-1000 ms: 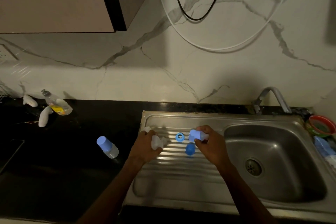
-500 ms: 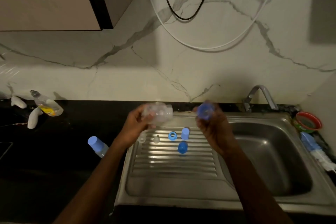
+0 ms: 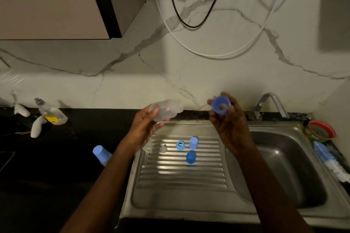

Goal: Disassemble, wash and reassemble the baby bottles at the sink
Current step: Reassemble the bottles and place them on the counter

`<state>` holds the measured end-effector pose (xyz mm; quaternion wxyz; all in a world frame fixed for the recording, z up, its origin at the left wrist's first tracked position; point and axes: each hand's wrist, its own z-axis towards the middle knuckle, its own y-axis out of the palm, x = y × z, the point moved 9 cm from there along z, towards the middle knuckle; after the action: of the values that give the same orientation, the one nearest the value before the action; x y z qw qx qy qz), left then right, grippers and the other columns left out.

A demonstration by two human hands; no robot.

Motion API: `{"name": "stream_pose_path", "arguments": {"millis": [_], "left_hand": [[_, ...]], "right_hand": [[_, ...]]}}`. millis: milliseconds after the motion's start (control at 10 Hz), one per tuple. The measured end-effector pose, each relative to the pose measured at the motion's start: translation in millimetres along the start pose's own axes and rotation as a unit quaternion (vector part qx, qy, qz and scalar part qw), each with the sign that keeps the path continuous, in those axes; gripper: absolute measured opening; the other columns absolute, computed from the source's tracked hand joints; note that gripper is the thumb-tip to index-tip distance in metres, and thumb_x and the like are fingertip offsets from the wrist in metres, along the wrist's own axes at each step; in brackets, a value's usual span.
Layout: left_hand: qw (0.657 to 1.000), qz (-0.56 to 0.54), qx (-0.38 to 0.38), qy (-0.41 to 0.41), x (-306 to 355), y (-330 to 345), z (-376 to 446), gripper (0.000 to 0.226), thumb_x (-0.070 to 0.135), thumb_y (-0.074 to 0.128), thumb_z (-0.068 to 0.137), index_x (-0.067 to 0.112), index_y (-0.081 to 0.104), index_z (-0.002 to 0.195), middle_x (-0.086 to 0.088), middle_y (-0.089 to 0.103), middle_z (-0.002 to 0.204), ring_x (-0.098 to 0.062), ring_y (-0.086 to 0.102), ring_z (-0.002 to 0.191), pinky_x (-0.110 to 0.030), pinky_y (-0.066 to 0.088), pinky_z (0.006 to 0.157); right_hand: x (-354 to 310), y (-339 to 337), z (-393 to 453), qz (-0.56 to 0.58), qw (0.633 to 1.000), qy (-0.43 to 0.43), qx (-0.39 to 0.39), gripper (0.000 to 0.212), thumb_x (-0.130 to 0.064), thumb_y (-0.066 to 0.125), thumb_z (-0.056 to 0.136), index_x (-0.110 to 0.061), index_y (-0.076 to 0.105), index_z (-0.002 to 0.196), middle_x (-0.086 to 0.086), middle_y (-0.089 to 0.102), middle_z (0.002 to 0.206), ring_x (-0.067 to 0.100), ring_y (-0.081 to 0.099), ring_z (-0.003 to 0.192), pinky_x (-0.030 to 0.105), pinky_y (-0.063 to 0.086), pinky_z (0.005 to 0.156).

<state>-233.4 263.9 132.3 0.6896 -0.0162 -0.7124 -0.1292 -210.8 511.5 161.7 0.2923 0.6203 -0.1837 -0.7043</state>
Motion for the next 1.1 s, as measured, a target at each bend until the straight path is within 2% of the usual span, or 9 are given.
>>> {"name": "stream_pose_path", "arguments": {"millis": [100,200,400,500,600,700,800,900,1100], "left_hand": [[0.851,0.511,-0.124,-0.008,-70.9,4.8,-19.7,0.037,0.033,0.078,0.088,0.017,0.068,0.120,-0.004,0.071,0.117,-0.018,0.068,0.108,-0.036,0.054,0.098],[0.758,0.641,-0.096,-0.070,-120.6,-9.9,-25.0,0.059,0.054,0.081,0.074,0.026,0.063,0.123,0.008,0.064,0.121,-0.013,0.062,0.113,-0.032,0.050,0.099],[0.929,0.358,0.059,0.080,25.3,-1.1,7.5,0.040,0.035,0.087,0.078,0.030,0.069,0.114,0.013,0.073,0.106,-0.002,0.069,0.095,-0.021,0.059,0.081],[0.986,0.098,0.079,0.108,53.7,2.2,2.0,0.030,0.021,0.071,0.093,0.016,0.067,0.122,-0.003,0.073,0.117,-0.018,0.072,0.100,-0.026,0.060,0.076],[0.954,0.295,-0.021,0.055,-4.3,3.2,-5.6,0.035,0.029,0.078,0.087,0.022,0.067,0.120,-0.002,0.072,0.119,-0.017,0.069,0.106,-0.032,0.058,0.090],[0.818,0.546,-0.171,-0.061,-103.3,-9.0,-29.4,0.053,0.047,0.087,0.069,0.034,0.067,0.116,0.005,0.068,0.121,-0.013,0.064,0.113,-0.020,0.048,0.098],[0.883,0.443,-0.132,-0.085,-136.4,-16.0,-47.2,0.055,0.058,0.086,0.058,0.041,0.066,0.106,0.009,0.070,0.114,-0.012,0.068,0.107,-0.035,0.057,0.093],[0.931,0.356,-0.052,-0.063,-123.5,-12.1,-54.6,0.049,0.048,0.089,0.069,0.030,0.070,0.111,0.015,0.074,0.104,-0.007,0.070,0.097,-0.028,0.059,0.084],[0.972,0.213,-0.043,-0.092,-106.5,9.1,-54.7,0.032,0.024,0.077,0.090,0.016,0.070,0.120,-0.004,0.077,0.105,-0.023,0.075,0.098,-0.034,0.061,0.084]], "right_hand": [[66.3,-65.4,-32.3,-0.557,0.829,0.028,-0.037,0.023,-0.027,0.067,0.094,-0.011,0.068,0.110,0.006,0.073,0.102,0.018,0.070,0.091,0.032,0.056,0.079],[128.8,-112.1,-55.1,-0.779,0.606,0.093,-0.131,0.033,-0.042,0.075,0.081,-0.015,0.072,0.099,-0.003,0.068,0.098,0.013,0.066,0.094,0.036,0.053,0.086],[-16.7,14.7,12.7,-0.517,0.852,-0.081,0.009,0.031,-0.018,0.078,0.088,-0.019,0.070,0.118,-0.007,0.074,0.103,0.002,0.071,0.092,0.022,0.058,0.083],[-53.5,49.3,15.8,-0.049,0.994,-0.081,-0.057,0.029,-0.011,0.062,0.094,-0.016,0.068,0.122,0.018,0.069,0.121,0.026,0.072,0.097,0.031,0.061,0.083],[0.5,7.4,-5.9,-0.050,0.998,0.024,-0.035,0.026,-0.021,0.064,0.090,-0.017,0.070,0.115,0.012,0.071,0.113,0.019,0.071,0.092,0.027,0.060,0.078],[95.9,-66.6,-48.9,-0.598,0.789,0.098,-0.106,0.031,-0.045,0.063,0.087,-0.016,0.071,0.091,0.002,0.072,0.088,0.011,0.065,0.078,0.029,0.050,0.073],[141.1,-91.5,-90.8,-0.605,0.779,0.137,-0.092,0.043,-0.051,0.068,0.076,-0.016,0.074,0.100,-0.007,0.073,0.101,0.005,0.067,0.091,0.022,0.050,0.080],[132.2,-86.0,-96.0,-0.557,0.825,0.090,0.019,0.042,-0.042,0.081,0.073,-0.025,0.072,0.110,-0.015,0.073,0.105,0.001,0.067,0.096,0.011,0.047,0.080],[118.4,-68.6,-81.6,-0.479,0.874,0.065,0.051,0.040,-0.015,0.085,0.080,-0.022,0.071,0.117,-0.014,0.073,0.112,0.005,0.069,0.102,0.016,0.053,0.082]]}}
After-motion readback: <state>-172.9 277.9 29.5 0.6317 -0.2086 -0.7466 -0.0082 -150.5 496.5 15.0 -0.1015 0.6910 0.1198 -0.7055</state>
